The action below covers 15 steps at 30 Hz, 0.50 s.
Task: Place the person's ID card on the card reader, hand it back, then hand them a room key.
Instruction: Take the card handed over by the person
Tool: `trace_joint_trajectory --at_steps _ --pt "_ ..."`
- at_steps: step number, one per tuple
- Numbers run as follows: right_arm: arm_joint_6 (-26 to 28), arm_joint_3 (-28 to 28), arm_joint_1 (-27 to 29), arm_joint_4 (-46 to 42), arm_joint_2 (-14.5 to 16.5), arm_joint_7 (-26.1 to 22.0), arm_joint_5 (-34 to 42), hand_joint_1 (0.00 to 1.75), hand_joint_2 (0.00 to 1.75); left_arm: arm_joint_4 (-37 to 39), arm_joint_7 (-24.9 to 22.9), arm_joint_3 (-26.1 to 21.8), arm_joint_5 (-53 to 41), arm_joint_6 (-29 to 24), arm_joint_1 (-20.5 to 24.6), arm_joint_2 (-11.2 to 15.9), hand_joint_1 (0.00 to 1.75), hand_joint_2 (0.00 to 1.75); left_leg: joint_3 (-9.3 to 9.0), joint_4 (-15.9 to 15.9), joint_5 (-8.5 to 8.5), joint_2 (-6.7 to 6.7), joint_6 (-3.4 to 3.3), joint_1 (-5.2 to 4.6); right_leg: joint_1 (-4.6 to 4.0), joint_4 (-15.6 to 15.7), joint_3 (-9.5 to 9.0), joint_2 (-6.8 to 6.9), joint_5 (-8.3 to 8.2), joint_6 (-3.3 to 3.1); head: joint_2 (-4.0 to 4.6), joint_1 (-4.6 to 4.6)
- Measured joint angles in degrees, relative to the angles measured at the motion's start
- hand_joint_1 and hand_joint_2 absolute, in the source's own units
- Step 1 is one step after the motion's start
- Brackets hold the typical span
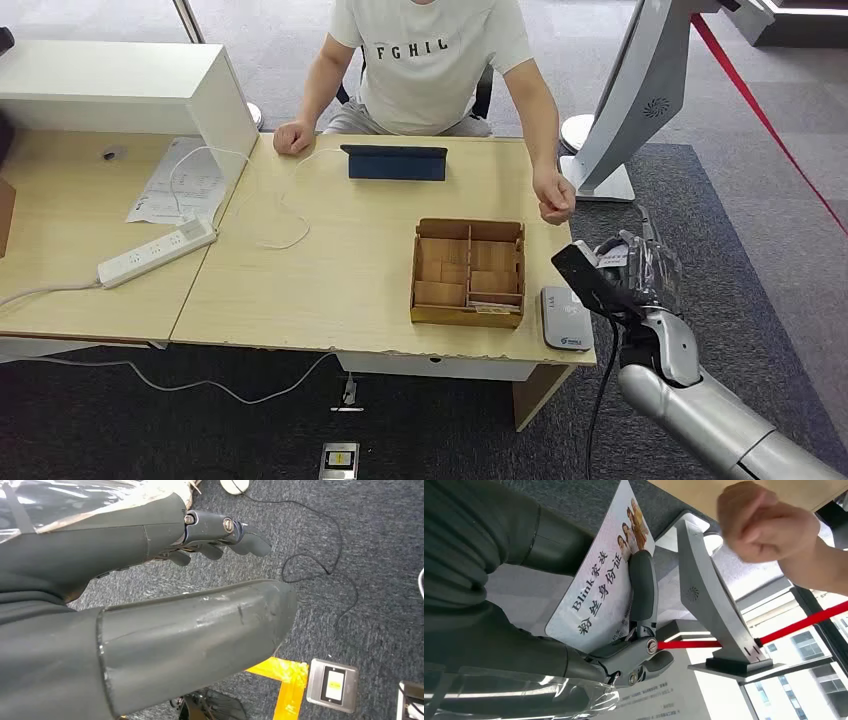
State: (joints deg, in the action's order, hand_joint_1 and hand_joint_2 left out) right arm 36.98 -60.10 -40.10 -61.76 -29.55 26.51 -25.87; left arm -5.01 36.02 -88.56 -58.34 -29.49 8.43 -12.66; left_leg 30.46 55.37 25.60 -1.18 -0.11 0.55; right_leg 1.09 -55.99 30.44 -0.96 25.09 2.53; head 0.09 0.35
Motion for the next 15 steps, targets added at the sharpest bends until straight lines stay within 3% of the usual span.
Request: trace_joint_trajectory --at_steps 15 --pt "-0.79 -0.1 4.2 2.08 0.42 -2.47 2.78 1.75 1.75 0.0 1.1 0.0 0.17 -0.06 -0.02 0.0 0.0 0.0 0.01 0.0 0.0 -0.01 0.0 0.0 0.0 0.0 0.0 0.0 0.0 0.0 0.0 0.01"
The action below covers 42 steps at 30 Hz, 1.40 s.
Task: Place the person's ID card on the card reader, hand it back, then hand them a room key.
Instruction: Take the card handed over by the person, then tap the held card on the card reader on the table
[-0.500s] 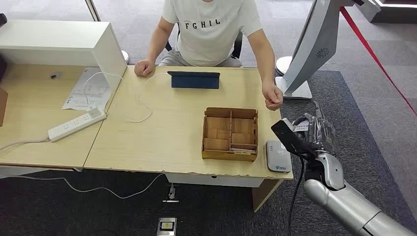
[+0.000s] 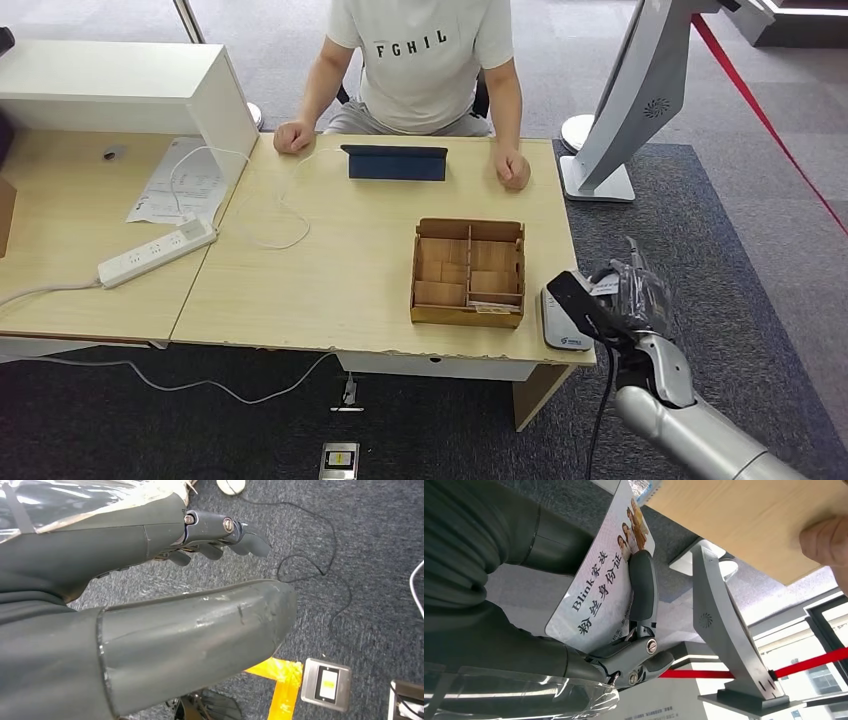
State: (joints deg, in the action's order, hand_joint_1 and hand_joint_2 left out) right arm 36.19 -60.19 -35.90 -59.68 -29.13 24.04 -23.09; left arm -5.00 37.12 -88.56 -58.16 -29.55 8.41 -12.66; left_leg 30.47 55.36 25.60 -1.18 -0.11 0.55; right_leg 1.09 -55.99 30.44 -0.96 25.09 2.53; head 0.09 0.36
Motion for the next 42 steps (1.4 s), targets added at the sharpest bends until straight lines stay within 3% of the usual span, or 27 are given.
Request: trace_joint_trajectory --at_steps 31,42 --pt "-3.26 -0.14 3.94 3.84 1.63 -0.22 0.16 1.75 1.75 0.02 0.38 0.0 -0.35 -0.51 0.0 0.13 0.0 0.0 -0.01 0.0 0.0 0.01 0.0 0.0 0.0 0.01 0.0 0.0 -0.01 0.01 0.0 0.0" --pt "-2.71 -0.15 6.01 8.23 4.37 -4.78 2.51 1.75 1.75 0.07 0.79 0.0 -0.87 0.13 0.02 0.15 0.0 0.0 -0.04 0.0 0.0 0.03 0.0 0.01 -0.01 0.01 -0.01 0.0 -0.01 0.01 0.0 0.0"
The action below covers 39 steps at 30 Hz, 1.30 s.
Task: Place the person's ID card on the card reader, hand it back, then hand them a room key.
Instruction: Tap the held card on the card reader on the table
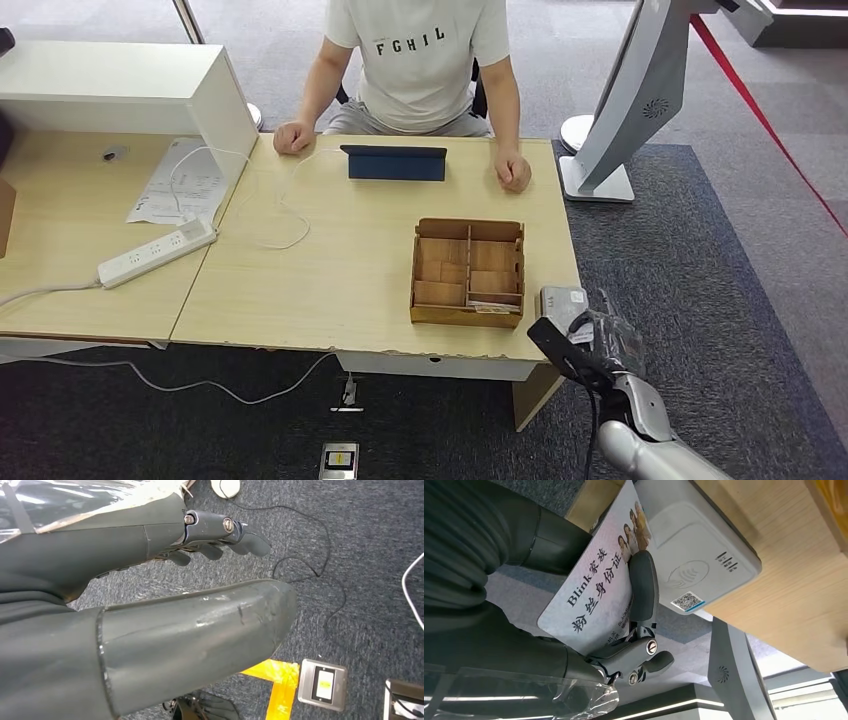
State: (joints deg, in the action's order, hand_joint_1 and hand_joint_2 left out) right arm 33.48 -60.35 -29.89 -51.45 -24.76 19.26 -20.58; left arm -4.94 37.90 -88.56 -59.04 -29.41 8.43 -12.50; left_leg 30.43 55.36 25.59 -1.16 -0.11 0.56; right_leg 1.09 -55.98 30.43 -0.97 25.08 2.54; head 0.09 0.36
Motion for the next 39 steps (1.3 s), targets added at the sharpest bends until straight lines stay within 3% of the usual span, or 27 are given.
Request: trace_joint_trajectory --at_steps 14,22,27,31,39 --pt "2.69 0.53 0.23 2.99 0.87 -1.26 1.16 1.75 1.75 0.02 0.26 0.0 -1.31 2.29 -0.02 0.08 0.0 0.0 -0.11 0.01 -0.03 0.03 -0.03 -0.01 0.01 0.02 -0.11 -0.01 -0.03 0.02 0.0 0.0" --pt "3.2 1.69 -2.66 -1.91 -2.33 5.01 -5.49 1.75 1.75 0.01 -0.51 0.0 -2.33 3.87 -0.14 0.68 0.0 0.0 -0.01 0.02 -0.06 0.04 -0.05 -0.02 0.03 0.0 -0.01 -0.04 -0.1 0.01 0.0 -0.01" --pt "-0.72 2.38 -8.25 -9.75 -5.98 11.76 -12.52 1.75 1.75 0.0 -1.08 0.0 -2.93 4.54 -0.23 1.16 0.0 0.0 0.0 0.03 -0.08 0.05 -0.05 -0.02 0.03 -0.01 0.01 -0.05 -0.11 0.0 0.0 -0.01" --pt "-4.42 2.59 -12.27 -16.27 -7.93 14.2 -14.76 1.75 1.75 0.0 -1.58 0.0 -3.18 4.99 -0.24 1.49 0.0 0.0 0.0 0.03 -0.08 0.05 -0.05 -0.01 0.02 -0.01 0.01 -0.05 -0.1 0.0 0.0 0.0" --pt "-9.78 1.24 -17.07 -22.11 -7.72 14.98 -16.9 1.75 1.75 0.0 -1.79 0.0 -3.78 6.07 -0.17 1.73 0.0 0.0 0.03 0.01 -0.08 0.03 -0.05 0.0 0.0 -0.01 -0.01 -0.04 -0.1 0.0 0.0 0.01"
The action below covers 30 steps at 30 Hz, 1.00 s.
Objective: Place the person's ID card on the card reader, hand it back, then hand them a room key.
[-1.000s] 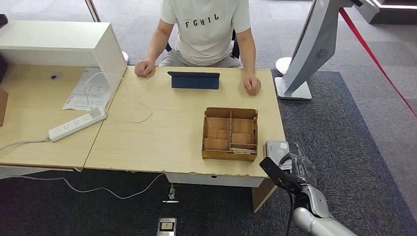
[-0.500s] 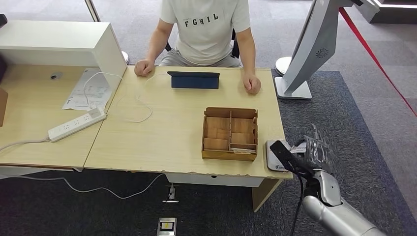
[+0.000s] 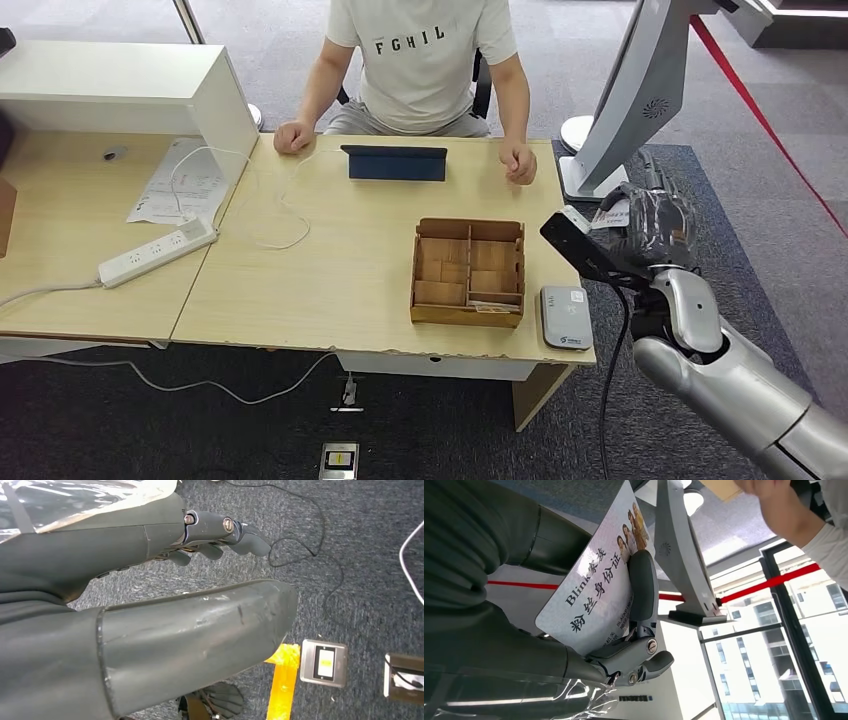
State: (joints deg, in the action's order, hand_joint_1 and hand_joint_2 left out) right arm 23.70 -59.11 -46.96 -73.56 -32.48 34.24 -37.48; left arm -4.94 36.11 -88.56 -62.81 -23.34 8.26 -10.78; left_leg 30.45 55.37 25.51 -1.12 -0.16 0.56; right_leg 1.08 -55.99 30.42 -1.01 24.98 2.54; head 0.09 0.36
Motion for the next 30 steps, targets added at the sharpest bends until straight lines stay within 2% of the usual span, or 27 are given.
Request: trace_joint_trajectory --at_steps 6,18,30 --pt "0.4 -1.96 -0.81 1.76 3.44 -3.51 0.74 1.75 1.75 0.0 0.06 0.0 -0.51 0.3 0.07 -0.02 0.0 0.0 0.03 0.0 0.0 -0.03 0.0 0.0 0.0 -0.01 0.01 0.02 0.0 0.0 0.0 -0.01" --pt "1.6 -5.38 -3.72 12.38 12.43 -7.25 1.87 1.75 1.75 0.0 1.66 0.0 2.1 1.91 0.13 -0.02 0.0 0.0 0.06 -0.01 -0.02 -0.04 0.02 0.02 0.0 -0.04 0.06 0.03 0.01 0.0 0.0 0.0" --pt "2.34 -6.49 -4.77 19.52 16.3 -8.72 3.61 1.75 1.75 0.0 -0.5 0.0 3.75 0.35 0.07 -0.08 0.0 0.0 0.05 0.0 -0.02 -0.04 0.02 0.02 0.0 -0.03 0.06 0.03 0.0 0.0 0.0 0.0"
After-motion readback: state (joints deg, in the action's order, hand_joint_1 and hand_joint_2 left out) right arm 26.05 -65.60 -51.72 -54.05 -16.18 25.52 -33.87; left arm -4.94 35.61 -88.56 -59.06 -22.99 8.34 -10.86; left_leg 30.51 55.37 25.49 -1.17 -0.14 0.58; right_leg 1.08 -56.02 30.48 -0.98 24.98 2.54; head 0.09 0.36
